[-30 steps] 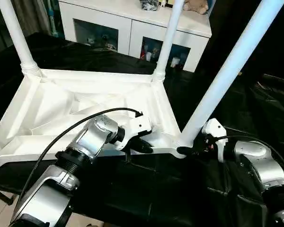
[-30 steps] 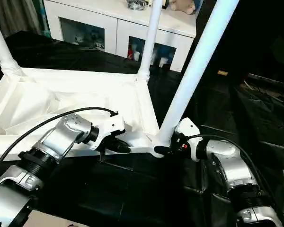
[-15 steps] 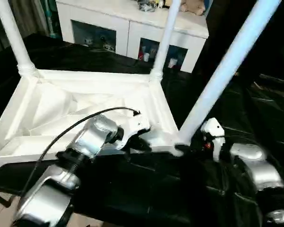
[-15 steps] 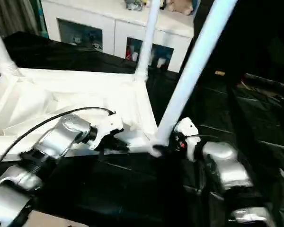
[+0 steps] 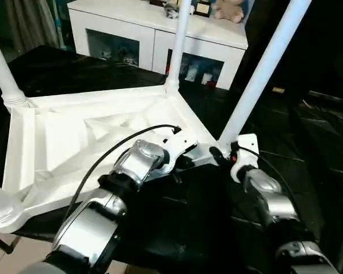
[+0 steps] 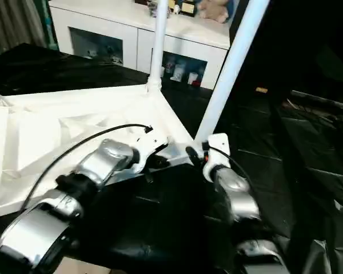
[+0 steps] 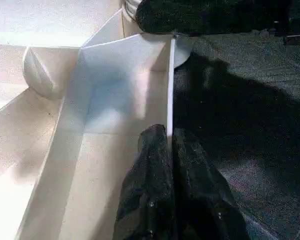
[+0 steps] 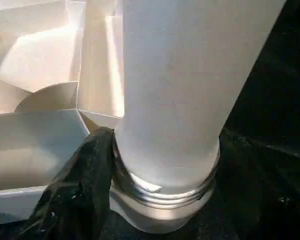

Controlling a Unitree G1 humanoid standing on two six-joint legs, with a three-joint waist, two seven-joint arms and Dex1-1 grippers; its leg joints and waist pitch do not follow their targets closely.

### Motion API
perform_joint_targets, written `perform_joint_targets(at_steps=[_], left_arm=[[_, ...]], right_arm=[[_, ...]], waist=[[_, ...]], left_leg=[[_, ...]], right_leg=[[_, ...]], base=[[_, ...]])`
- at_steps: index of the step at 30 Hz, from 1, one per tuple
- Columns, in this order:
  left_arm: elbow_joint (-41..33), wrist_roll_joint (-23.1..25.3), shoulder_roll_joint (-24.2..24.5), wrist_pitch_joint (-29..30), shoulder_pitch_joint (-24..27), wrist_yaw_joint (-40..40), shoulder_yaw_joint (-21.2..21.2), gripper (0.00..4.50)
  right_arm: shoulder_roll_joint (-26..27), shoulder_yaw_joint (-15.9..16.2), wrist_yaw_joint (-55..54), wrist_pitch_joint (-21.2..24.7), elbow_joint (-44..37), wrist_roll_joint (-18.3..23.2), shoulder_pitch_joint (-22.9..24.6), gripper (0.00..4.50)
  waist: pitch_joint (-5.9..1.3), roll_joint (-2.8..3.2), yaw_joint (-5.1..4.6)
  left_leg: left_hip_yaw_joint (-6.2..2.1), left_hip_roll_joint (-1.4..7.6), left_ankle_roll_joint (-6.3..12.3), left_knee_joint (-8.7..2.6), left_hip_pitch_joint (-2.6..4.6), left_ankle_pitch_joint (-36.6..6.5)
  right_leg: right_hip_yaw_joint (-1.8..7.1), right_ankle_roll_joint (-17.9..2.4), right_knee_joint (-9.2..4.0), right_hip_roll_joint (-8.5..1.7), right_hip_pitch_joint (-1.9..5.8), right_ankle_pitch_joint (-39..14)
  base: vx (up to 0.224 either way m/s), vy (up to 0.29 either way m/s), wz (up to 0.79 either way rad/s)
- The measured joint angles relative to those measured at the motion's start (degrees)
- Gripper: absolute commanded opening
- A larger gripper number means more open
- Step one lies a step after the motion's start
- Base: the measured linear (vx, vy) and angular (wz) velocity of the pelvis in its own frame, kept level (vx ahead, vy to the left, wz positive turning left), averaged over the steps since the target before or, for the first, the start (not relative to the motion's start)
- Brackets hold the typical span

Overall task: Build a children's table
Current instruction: Rotate leg to tighten

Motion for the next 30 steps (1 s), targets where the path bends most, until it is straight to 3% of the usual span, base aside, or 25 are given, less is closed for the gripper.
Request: perform_joint_targets(at_steps=[6, 9, 13, 16, 23, 29, 30], left_arm=[[2.5, 0.3, 0.1, -2.2, -1.1, -0.2, 0.3, 0.00], [2.3, 0.4, 0.6, -3.3, -1.1, -1.9, 0.2, 0.00], [-1.6, 0.3, 4.0, -4.7, 0.8, -8.8, -0.7, 0.00], [-4.2, 0.3, 6.1, -6.0, 2.0, -13.2, -1.6, 0.00], [-14.3, -0.5, 10.4, -4.4, 6.1, -21.8, -3.5, 0.00], [-17.2, -0.8, 11.4, -2.9, 7.2, -24.3, -3.6, 0.00], [-17.3, -0.8, 11.4, -2.9, 7.3, -24.4, -3.6, 0.00]], right_arm=[[-1.4, -0.4, 4.2, -0.3, -0.2, 1.7, 0.2, 3.80], [-4.2, 0.6, 9.2, 0.2, -1.2, 1.7, 0.4, 3.80], [-13.0, 3.5, 23.9, 2.3, -7.6, 2.2, 3.9, 3.80], [-15.6, 5.3, 30.2, 2.6, -10.0, 2.5, 5.4, 3.80], [-19.5, 6.6, 38.7, 3.6, -13.9, 3.6, 6.7, 3.80], [-19.2, 7.4, 40.6, 3.9, -14.1, 4.3, 6.8, 3.80], [-19.2, 7.5, 40.7, 4.0, -14.1, 4.3, 6.8, 3.64]], waist=[[0.12, 0.14, -0.02], [0.16, 0.20, 0.03], [0.21, 0.33, 0.27], [0.19, 0.37, 0.47], [0.24, 0.26, 1.32], [0.30, 0.15, 1.47], [0.30, 0.15, 1.47]], left_leg=[[-0.03, 0.00, 0.00, -0.04, -0.04, 0.0], [-0.03, 0.00, 0.00, -0.13, -0.17, 0.0], [-0.01, 0.01, 0.01, -0.51, -0.18, 0.0], [-0.02, 0.10, 0.02, -0.81, -0.14, 0.0], [0.21, 0.15, 0.37, -0.93, -0.21, 0.0], [0.35, 0.16, 0.45, -0.92, -0.11, 0.0], [0.36, 0.16, 0.45, -0.92, -0.10, 0.0]], right_leg=[[-0.02, 0.0, -0.03, 0.00, -0.07, 0.0], [-0.04, 0.0, -0.06, 0.00, -0.22, 0.0], [-0.06, 0.0, -0.06, 0.02, -0.09, 0.0], [-0.18, 0.0, -0.04, 0.09, -0.17, 0.0], [-0.18, -0.2, -0.02, 0.09, -0.26, -0.3], [-0.11, -0.3, 0.00, 0.08, -0.32, -0.4], [-0.09, -0.3, 0.01, 0.08, -0.31, -0.4]], base=[[0.000, 0.000, 0.00], [0.000, 0.000, 0.00], [0.000, 0.000, 0.00], [0.000, 0.000, 0.00], [0.000, 0.000, 0.00], [0.000, 0.000, 0.00], [0.000, 0.000, 0.00]])
